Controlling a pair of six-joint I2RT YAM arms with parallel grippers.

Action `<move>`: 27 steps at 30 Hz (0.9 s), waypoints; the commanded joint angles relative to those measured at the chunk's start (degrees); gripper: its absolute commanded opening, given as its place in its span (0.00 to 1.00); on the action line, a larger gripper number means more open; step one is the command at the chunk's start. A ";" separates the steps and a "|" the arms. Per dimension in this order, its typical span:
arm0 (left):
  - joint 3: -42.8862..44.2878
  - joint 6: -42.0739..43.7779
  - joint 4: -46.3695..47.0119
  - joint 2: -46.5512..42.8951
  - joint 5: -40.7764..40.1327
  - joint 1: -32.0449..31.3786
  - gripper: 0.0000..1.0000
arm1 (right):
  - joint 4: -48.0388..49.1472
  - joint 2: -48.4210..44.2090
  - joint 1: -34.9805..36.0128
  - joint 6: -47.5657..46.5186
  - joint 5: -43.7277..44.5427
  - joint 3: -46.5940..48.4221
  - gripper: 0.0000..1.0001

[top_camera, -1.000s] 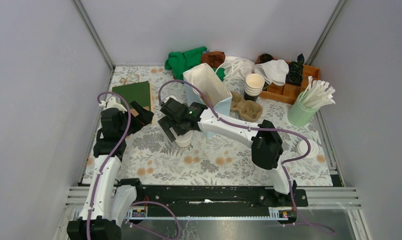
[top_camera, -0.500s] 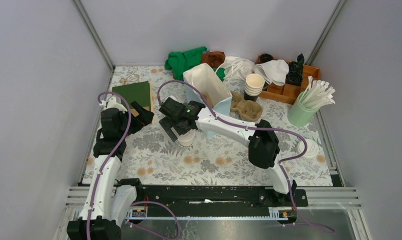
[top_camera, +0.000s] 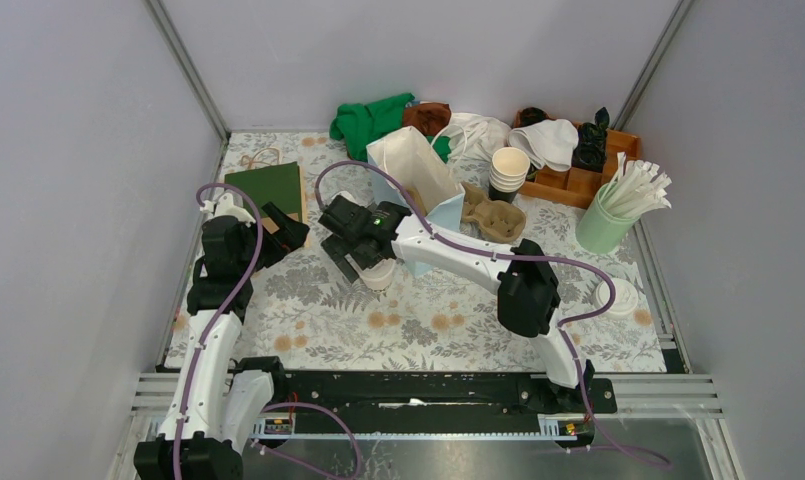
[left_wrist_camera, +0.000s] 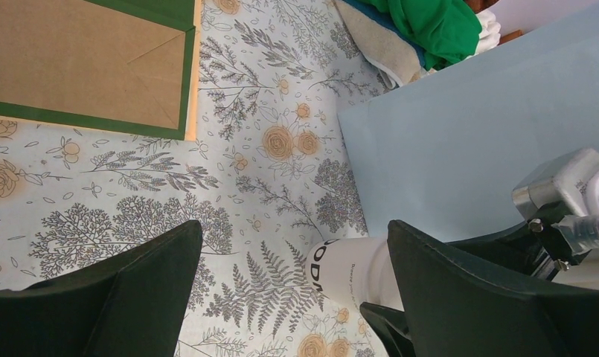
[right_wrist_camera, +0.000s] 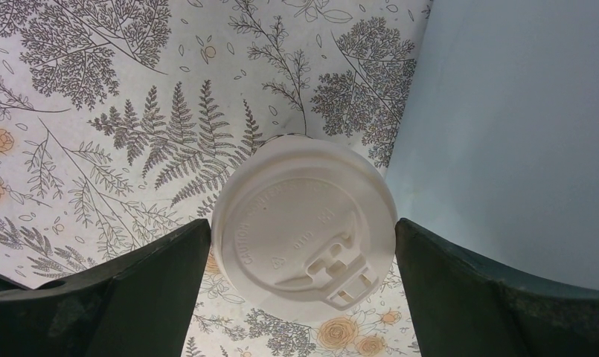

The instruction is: Pack the takeout coffee

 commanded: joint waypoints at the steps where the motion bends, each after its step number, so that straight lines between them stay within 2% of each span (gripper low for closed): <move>1: 0.69 0.51 2.22 -0.21 0.91 0.27 0.99 | -0.98 -1.85 -0.10 -1.31 0.52 2.03 1.00; 10: 0.64 0.39 2.28 -0.25 1.59 0.28 0.99 | 1.54 -4.58 -1.97 0.74 -7.72 0.42 1.00; 20: 0.41 0.12 2.59 0.36 3.11 0.27 0.99 | -0.12 -4.06 -2.12 0.71 -5.52 0.67 1.00; 27: 0.35 0.03 2.72 0.53 3.53 0.27 0.99 | 0.09 -2.78 -2.15 0.38 -7.09 0.19 1.00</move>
